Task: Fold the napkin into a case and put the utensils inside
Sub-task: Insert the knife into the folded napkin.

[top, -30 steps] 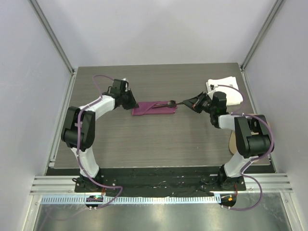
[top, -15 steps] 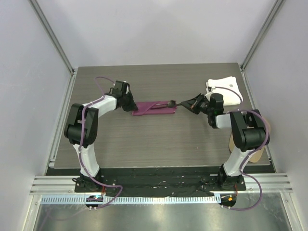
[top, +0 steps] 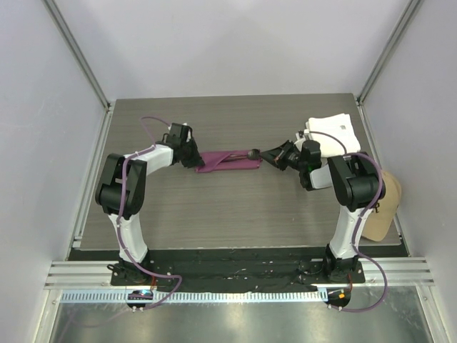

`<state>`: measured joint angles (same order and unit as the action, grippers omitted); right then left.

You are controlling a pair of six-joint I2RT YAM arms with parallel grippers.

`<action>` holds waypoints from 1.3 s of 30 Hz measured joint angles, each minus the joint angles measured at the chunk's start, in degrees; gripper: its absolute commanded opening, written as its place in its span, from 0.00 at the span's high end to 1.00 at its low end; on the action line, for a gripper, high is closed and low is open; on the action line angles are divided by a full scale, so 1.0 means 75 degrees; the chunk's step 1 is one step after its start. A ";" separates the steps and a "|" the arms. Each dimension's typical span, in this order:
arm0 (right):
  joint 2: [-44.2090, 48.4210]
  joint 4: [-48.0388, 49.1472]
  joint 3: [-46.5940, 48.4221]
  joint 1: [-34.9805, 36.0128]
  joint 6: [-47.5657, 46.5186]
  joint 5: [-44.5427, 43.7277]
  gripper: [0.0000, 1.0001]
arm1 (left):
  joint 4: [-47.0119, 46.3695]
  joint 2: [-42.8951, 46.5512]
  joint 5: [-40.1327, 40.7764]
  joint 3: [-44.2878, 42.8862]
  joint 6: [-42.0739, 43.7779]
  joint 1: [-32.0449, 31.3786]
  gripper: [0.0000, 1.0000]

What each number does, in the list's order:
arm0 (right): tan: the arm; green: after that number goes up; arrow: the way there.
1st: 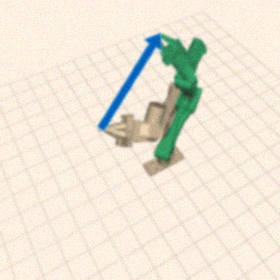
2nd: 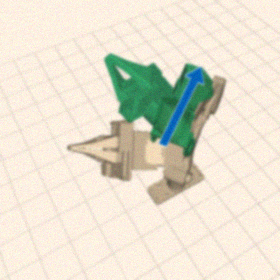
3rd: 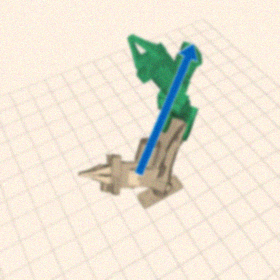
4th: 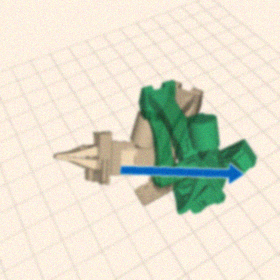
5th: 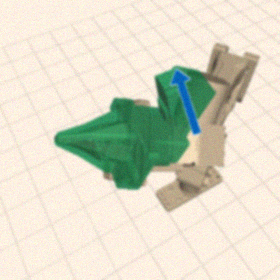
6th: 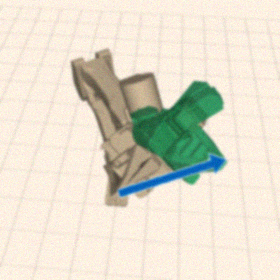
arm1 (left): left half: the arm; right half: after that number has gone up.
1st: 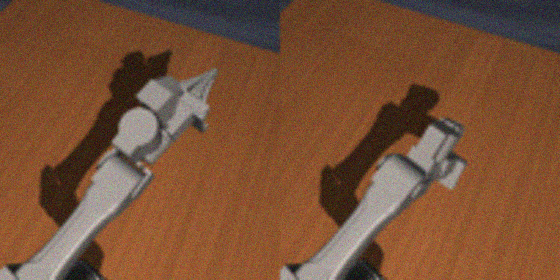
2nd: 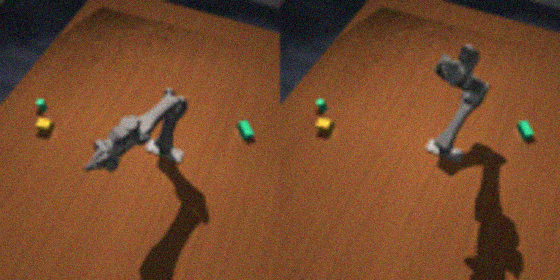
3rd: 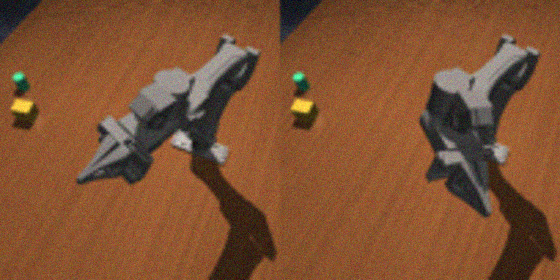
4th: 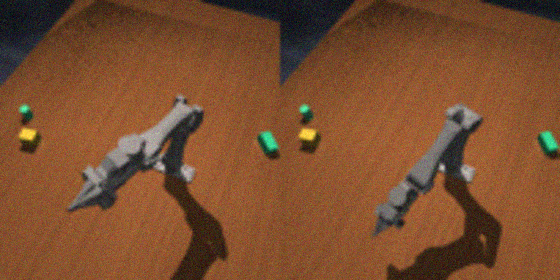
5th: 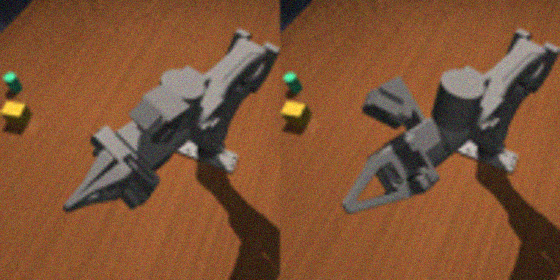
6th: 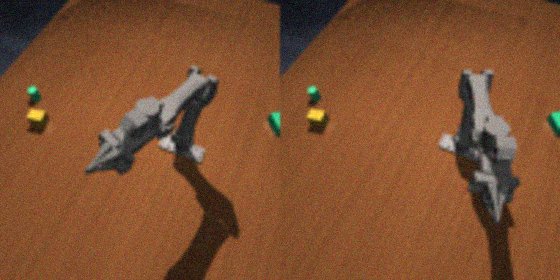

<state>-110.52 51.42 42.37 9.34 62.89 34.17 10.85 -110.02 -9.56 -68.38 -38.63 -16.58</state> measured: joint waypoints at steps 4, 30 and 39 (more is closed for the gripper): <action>-0.0399 0.0268 0.0157 0.0134 0.0239 0.0006 0.99 | -0.0119 0.0000 -0.0009 0.0052 0.0003 0.0000 1.00; -0.1306 -0.0289 0.1067 0.0726 -0.0122 0.0125 0.71 | -0.0216 0.0006 -0.0099 0.0079 0.0009 0.0003 0.97; -0.1172 -0.1690 0.1521 0.0740 -0.1087 0.0210 0.62 | 0.0312 0.0956 -0.0050 0.0079 0.0221 0.0189 0.76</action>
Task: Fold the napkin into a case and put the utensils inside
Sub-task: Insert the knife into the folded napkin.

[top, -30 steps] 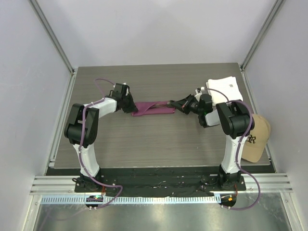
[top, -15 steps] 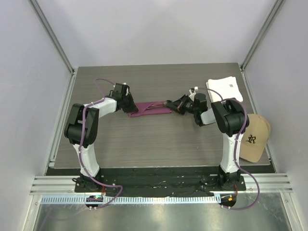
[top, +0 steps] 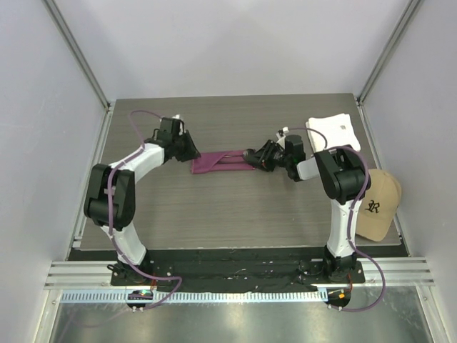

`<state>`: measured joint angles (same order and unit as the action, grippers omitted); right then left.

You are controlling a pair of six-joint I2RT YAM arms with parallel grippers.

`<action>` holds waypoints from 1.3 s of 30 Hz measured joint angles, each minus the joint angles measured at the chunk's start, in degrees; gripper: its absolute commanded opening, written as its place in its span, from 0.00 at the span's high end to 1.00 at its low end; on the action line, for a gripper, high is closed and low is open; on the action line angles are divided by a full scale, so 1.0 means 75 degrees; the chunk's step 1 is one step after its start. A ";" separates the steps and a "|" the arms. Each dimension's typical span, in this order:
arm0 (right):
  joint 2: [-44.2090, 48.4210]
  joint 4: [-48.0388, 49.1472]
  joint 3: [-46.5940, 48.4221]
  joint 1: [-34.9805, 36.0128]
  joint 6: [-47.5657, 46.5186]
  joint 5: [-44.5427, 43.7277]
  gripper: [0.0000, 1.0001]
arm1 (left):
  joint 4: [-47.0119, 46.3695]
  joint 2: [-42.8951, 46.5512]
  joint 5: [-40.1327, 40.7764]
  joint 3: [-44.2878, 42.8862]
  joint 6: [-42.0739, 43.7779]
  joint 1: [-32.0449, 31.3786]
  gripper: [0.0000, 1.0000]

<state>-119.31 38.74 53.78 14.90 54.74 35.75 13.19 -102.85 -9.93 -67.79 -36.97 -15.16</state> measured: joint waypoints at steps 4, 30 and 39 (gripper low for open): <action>0.0189 -0.0991 0.0300 0.0006 -0.0629 -0.0041 0.61 | 0.0248 0.0399 0.0210 0.0000 0.0198 0.0198 0.77; 0.0431 -0.4832 0.2057 0.0495 -0.2798 -0.1125 0.55 | 0.0790 -0.0600 0.0510 0.0029 0.0530 0.0224 0.83; 0.0423 -0.6269 0.2856 0.0973 -0.3389 -0.2177 0.51 | 0.0781 -0.0606 0.0460 0.0029 0.0527 0.0207 0.85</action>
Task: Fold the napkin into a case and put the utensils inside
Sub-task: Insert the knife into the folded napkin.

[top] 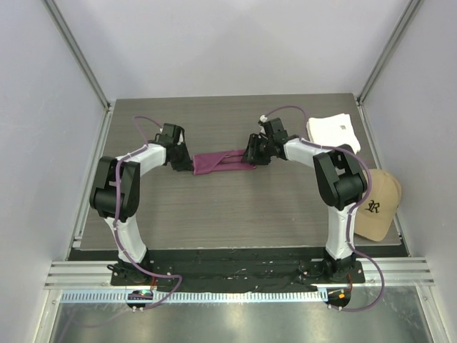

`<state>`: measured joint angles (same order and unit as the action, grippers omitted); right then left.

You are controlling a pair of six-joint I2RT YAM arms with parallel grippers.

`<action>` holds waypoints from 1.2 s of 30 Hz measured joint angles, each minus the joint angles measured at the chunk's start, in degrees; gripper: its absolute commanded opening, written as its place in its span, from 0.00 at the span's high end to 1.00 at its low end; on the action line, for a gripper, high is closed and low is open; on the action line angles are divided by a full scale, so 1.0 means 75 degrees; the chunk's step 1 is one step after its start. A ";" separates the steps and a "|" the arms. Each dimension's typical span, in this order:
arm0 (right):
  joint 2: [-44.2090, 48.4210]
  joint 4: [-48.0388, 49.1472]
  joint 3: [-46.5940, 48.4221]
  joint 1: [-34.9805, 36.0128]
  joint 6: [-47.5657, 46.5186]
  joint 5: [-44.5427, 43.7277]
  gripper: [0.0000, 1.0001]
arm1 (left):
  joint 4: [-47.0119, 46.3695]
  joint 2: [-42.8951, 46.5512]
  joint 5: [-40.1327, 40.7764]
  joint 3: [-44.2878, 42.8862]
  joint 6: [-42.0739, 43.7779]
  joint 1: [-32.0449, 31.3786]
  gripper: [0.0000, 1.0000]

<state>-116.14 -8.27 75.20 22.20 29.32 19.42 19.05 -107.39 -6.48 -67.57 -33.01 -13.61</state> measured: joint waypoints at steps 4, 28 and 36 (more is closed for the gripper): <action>-0.0050 -0.0472 0.0291 0.0224 -0.0172 -0.0408 0.50 | 0.0000 -0.0003 -0.0020 0.0000 -0.0003 -0.0020 0.86; 0.0143 -0.1877 0.0935 0.0055 -0.0924 -0.1300 0.41 | 0.0236 0.0254 0.0105 -0.0003 0.0038 -0.0041 0.75; 0.0152 -0.2049 0.1309 -0.0242 -0.1107 -0.1294 0.46 | 0.0318 0.0761 -0.0035 -0.0440 -0.0143 -0.0041 0.82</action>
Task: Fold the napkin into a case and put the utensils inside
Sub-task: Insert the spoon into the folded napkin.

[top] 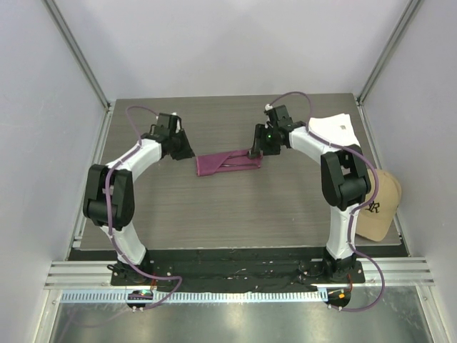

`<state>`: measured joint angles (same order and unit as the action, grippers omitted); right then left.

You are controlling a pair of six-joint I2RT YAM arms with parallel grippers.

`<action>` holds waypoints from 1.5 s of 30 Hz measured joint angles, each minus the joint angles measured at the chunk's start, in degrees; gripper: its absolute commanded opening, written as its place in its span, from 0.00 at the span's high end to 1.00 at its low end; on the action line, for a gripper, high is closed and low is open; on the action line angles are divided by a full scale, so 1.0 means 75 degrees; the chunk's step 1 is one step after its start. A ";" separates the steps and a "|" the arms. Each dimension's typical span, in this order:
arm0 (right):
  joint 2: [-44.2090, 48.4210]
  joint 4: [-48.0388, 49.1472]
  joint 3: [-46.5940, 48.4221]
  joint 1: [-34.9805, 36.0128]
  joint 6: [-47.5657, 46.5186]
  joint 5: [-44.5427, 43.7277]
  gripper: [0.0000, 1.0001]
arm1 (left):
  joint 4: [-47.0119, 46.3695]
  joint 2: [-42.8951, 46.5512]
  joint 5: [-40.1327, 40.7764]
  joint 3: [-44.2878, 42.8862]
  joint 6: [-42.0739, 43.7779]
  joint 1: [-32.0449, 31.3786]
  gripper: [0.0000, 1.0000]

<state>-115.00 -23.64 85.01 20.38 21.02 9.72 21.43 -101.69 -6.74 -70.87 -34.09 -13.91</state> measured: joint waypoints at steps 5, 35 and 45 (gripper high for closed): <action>-0.0017 -0.0093 0.0242 0.0003 -0.0044 0.0000 0.76 | -0.0224 -0.0099 -0.0393 -0.0399 -0.0236 -0.0003 0.90; -0.0705 -0.0259 0.0737 0.0038 -0.0388 -0.0219 0.73 | -0.0530 -0.1262 -0.0647 -0.0618 -0.0423 -0.0149 0.97; -0.0839 -0.0289 0.0953 0.0233 -0.0364 -0.0195 0.75 | -0.0530 -0.1332 -0.0644 -0.0618 -0.0420 -0.0152 0.97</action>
<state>-121.30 -25.80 92.16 22.13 18.28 8.25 17.45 -111.68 -11.57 -75.50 -37.23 -15.05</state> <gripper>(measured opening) 0.251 0.038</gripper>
